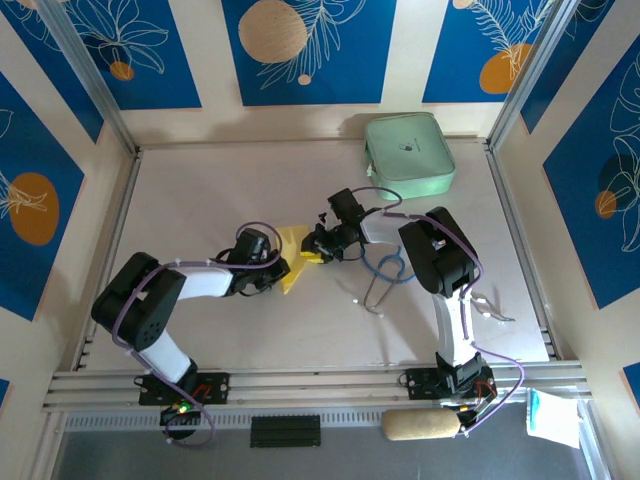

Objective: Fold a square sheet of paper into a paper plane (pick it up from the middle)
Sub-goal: Move the paper to the center of the table.

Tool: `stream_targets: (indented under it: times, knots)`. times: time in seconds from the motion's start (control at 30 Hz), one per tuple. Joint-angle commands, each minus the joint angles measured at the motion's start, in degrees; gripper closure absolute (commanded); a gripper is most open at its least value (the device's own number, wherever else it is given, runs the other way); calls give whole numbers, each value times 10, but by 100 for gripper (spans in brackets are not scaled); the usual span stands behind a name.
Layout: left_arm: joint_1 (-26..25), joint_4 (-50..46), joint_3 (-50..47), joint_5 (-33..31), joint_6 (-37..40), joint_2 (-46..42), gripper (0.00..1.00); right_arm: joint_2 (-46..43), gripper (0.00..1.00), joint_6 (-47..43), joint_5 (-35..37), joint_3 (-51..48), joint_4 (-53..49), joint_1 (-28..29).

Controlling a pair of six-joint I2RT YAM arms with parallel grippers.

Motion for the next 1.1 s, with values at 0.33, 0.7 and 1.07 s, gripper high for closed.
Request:
stream_targets:
  times: [0.33,0.7,1.07]
  knots:
    - [-7,-18,25,52,52,-38,83,-53,96,31,49,-33,-3,-2]
    - [-55,3,21,49,24,-53,85,-156,97,113,180,-121,-21,-4]
    - [-82,109,13,-7,-77,19,94,-170,97,176,209,-146,-12,9]
